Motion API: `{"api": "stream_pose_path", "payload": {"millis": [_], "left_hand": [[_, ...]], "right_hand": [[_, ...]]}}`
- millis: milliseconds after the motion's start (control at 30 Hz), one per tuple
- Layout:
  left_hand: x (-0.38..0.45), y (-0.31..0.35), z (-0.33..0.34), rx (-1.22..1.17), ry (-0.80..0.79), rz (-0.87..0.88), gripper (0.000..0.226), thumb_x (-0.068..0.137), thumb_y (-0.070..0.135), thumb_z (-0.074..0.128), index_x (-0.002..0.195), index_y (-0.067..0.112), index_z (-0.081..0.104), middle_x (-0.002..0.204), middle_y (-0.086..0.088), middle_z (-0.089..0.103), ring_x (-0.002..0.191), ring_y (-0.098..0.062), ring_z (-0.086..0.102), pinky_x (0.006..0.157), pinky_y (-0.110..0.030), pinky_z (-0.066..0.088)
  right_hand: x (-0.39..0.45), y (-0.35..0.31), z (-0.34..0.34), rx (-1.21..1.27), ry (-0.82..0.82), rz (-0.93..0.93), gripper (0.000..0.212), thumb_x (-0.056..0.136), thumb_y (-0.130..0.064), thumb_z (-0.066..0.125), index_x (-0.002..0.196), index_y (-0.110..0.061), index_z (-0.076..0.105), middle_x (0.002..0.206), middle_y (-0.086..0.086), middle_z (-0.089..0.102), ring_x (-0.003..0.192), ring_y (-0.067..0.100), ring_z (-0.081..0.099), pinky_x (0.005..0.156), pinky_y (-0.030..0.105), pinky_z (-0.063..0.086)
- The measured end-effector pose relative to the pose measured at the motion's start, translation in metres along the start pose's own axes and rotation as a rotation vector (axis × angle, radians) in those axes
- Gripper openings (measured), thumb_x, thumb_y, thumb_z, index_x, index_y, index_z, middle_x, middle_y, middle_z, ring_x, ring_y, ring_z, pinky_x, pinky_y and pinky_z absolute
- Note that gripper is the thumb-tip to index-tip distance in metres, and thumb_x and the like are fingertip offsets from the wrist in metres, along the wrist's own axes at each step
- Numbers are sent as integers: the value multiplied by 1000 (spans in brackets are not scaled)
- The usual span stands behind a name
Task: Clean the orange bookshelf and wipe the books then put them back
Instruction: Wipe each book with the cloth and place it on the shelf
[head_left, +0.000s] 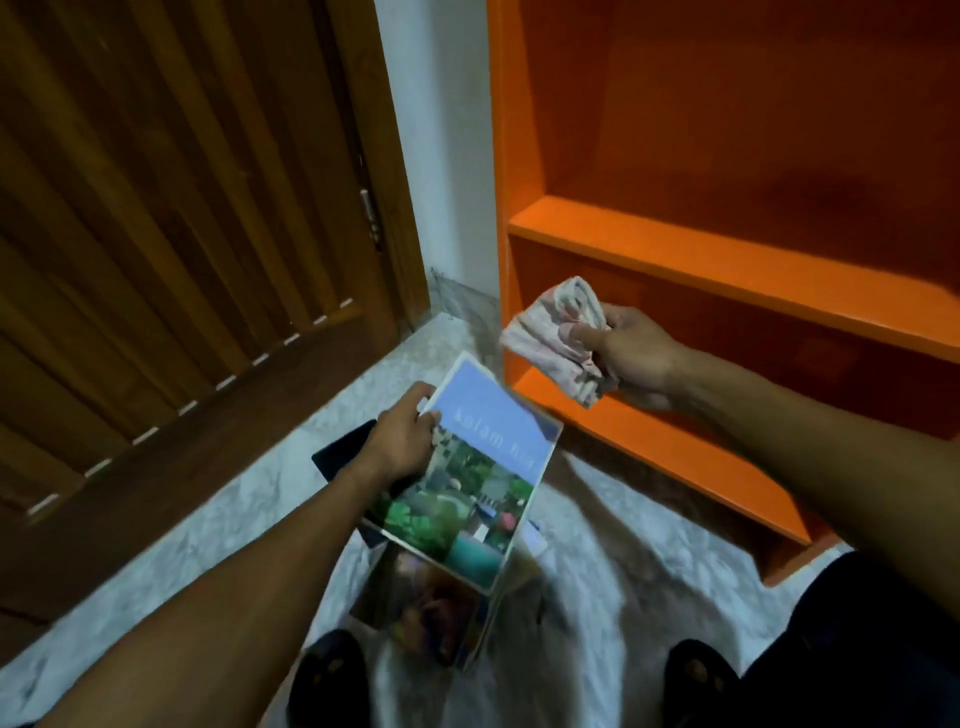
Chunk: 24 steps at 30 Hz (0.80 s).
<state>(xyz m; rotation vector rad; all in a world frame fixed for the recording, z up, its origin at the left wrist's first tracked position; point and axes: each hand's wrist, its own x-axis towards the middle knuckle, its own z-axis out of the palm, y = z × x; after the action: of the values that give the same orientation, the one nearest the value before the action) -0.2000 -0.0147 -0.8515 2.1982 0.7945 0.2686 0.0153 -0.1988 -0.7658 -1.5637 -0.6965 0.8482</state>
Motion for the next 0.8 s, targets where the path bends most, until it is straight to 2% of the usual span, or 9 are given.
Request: {"api": "stream_pose_path", "payload": {"millis": [167,300,367,433,467,567,633,733,800], "left_hand": [[4,78,-57,-151,169,126,10,105,23,43,110,19,51,92,-5,66,80,-17,61,66,-28,43],[-15,104,-63,-368,219,122,11,106,19,44,110,20,54,83,8,68,71,-1,67,59,-19,49],[-22,108,-57,-465,204,113,12,106,17,44,108,23,55,85,8,73,75,-6,71,63,-26,55],[-20,112,-50,-531,228,120,13,105,14,45,109,21,55,86,8,73,71,-4,70,59,-23,54],[-17,115,-48,-590,258,117,14,105,12,45,108,20,56,87,8,72,70,-4,69,59,-22,53],[-7,120,-50,-786,323,80,17,104,12,46,105,21,60,89,3,72,72,-10,68,63,-28,55],[-4,117,-59,-843,358,58,16,105,14,44,106,20,59,91,1,71,71,-11,67,60,-27,56],[-6,110,-78,-929,417,-22,18,106,17,42,104,24,58,95,0,70,76,-16,67,63,-31,57],[-9,102,-87,-991,402,-115,17,106,21,43,102,25,59,107,-7,70,91,-30,69,78,-50,59]], "right_hand": [[-3,-14,-3,30,437,-242,20,103,-11,47,120,-20,53,106,5,65,94,30,64,71,45,56],[-8,-32,-11,-247,631,-582,14,99,-11,44,109,-20,47,88,-9,55,72,10,54,59,40,44],[-10,-35,-5,-447,552,-666,19,88,-8,44,105,-16,48,99,5,64,82,22,59,71,40,45],[-10,-29,9,-679,419,-705,38,78,-2,42,113,-8,52,130,16,61,122,33,53,108,47,36],[-9,-23,15,-743,358,-718,46,75,1,42,119,-5,53,136,17,57,131,32,47,113,42,30],[-19,-11,32,-742,199,-723,48,75,4,45,118,-17,50,130,14,61,112,31,58,79,27,40],[-23,0,38,-693,85,-718,49,77,6,45,116,-25,46,135,12,59,107,31,61,74,28,46],[-34,17,47,-680,-84,-798,56,75,19,43,116,-20,46,149,2,46,139,21,43,107,17,37],[-44,25,53,-701,-169,-863,57,73,18,34,117,-17,47,150,3,44,147,18,32,118,26,26]]}}
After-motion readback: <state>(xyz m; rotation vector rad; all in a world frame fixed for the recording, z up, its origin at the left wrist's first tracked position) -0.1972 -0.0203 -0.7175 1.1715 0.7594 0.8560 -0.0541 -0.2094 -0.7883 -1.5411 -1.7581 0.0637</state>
